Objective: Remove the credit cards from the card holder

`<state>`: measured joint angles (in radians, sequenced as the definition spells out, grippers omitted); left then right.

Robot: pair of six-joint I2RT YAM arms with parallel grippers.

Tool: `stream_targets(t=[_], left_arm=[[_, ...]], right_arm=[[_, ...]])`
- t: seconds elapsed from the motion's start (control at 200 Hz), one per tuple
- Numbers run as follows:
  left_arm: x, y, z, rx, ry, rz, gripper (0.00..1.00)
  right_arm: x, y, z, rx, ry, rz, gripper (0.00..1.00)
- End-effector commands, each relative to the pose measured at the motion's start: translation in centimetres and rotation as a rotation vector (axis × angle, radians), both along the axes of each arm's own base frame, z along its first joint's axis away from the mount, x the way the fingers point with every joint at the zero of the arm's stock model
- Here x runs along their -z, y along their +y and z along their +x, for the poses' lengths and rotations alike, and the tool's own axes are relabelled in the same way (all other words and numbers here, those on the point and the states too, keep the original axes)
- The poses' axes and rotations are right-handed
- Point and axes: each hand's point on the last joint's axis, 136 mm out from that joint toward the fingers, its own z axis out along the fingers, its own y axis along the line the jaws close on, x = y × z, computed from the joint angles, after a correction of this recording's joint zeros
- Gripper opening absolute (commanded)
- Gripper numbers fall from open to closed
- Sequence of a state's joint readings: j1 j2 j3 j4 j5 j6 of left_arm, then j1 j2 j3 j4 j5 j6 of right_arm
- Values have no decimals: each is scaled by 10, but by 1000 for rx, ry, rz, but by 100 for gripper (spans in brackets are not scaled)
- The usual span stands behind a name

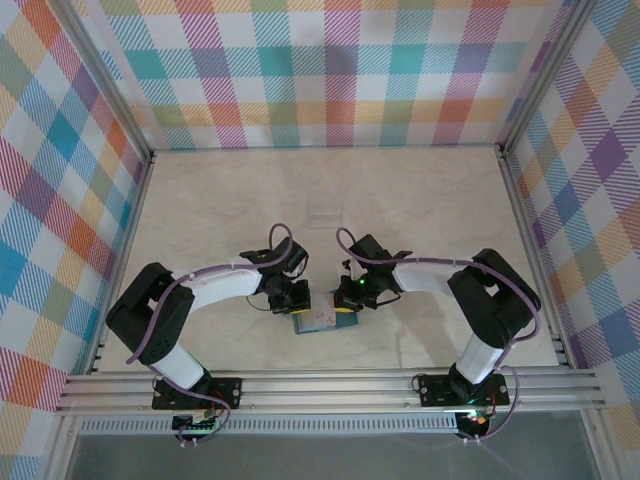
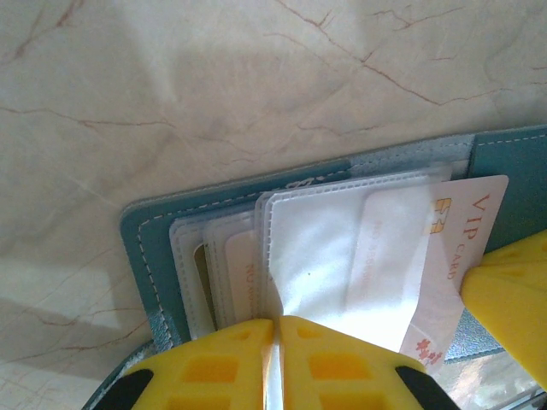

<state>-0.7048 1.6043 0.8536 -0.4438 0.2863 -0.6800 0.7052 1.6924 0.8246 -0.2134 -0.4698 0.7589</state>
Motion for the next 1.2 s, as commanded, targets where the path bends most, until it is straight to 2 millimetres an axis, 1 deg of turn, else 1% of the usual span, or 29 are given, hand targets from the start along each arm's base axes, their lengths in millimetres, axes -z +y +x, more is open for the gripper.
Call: stream_targets(t=[0.0,0.13,0.255,0.36,0.44,0.615,0.765,0.995,1.195], left_arm=[[27,31,-21,11,71,152,13],[28,31,-22,19,75,157,13],[29,33,-23,23,83,166,13],[29,32,-23,26,83,168,13],[28,32,-23,26,84,169,13],[27,33,-23,26,78,171,13],[24,34,-24,27,73,172,12],[22,34,-23,30,64,168,12],[20,32,-22,34,62,161,12]], right_arm=[[-4,1,-1,-1,7,21,16],[0,5,-3,-7,32,43,25],[6,5,-4,-7,50,38,29],[8,9,-5,-13,68,53,29],[8,9,-4,-11,64,57,27],[9,5,-3,-2,51,31,14],[4,-3,-1,1,18,-10,6],[-5,-31,0,-11,-37,-175,1],[-12,-45,-2,-35,-59,-248,0]])
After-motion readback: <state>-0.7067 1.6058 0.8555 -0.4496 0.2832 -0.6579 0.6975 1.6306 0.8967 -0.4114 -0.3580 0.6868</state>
